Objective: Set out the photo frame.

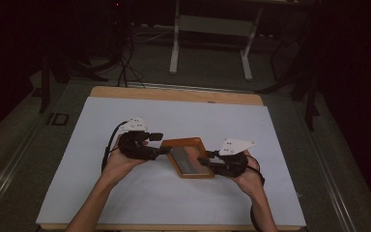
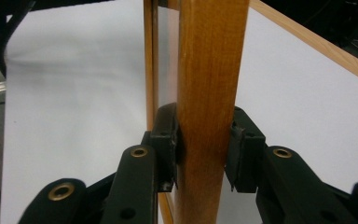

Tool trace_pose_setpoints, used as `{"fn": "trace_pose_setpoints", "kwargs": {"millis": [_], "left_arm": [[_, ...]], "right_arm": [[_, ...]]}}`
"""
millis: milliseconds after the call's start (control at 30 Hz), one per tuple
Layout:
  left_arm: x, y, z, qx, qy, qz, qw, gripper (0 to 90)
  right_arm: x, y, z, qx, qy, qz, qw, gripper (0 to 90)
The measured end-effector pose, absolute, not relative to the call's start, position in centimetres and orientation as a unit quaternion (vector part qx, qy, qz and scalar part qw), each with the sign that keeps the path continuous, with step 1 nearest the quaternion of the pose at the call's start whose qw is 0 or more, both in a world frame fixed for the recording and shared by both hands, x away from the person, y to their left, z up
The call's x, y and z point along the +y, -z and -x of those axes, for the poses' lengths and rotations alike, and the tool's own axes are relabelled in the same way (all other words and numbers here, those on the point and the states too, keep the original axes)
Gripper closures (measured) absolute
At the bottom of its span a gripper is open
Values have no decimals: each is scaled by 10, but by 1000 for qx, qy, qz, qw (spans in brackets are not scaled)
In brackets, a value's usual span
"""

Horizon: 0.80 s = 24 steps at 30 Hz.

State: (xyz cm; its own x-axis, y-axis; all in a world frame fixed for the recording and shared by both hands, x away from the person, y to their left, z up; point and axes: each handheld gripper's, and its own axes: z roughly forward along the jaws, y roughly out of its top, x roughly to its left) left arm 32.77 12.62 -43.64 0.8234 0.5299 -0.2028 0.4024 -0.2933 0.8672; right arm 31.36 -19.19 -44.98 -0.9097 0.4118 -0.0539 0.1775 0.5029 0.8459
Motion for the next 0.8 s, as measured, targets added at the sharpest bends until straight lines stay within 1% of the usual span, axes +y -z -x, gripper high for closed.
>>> {"fn": "trace_pose_setpoints", "kwargs": {"millis": [433,600,800], "left_arm": [[93,472,-334,293,-41,-815,497,305],[84,477,-335,292,-42,-814,501,311],[78,481,-336,286,-39,-818,497,357]], "right_arm": [[-201,453,-317,859,-464,-181,120,669],[-204,455,-318,859,-463,-184,119,666],[-206,455,-317,861,-460,-179,121,665]]}}
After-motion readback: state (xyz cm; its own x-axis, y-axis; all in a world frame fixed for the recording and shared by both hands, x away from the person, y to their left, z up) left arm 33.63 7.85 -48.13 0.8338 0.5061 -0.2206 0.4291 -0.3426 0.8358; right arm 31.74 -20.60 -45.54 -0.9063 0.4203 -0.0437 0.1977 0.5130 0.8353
